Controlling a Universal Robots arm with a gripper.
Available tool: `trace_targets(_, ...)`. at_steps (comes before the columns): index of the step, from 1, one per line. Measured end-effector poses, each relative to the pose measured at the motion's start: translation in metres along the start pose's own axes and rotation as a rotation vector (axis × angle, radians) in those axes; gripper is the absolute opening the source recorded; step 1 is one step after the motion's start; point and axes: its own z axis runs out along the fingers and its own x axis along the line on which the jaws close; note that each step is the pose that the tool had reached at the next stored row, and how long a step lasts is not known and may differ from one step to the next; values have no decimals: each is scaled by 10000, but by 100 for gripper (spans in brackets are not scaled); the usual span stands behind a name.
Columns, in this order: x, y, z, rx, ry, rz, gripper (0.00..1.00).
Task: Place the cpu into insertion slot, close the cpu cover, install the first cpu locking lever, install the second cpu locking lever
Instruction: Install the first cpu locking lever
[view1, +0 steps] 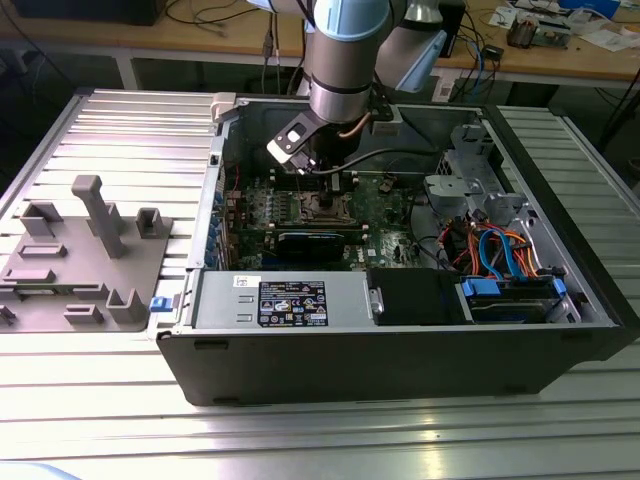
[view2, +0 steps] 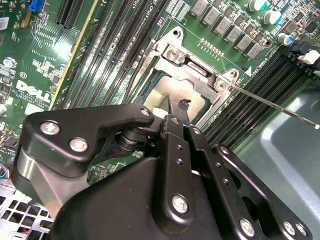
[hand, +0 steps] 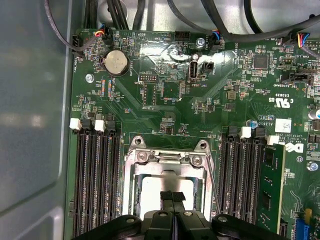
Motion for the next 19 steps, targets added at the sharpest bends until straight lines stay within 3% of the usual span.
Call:
trace_targets(9, 2, 1, -40, -1, 0, 0, 11)
trace_targets(19, 7, 0, -180, 0, 0, 1, 11)
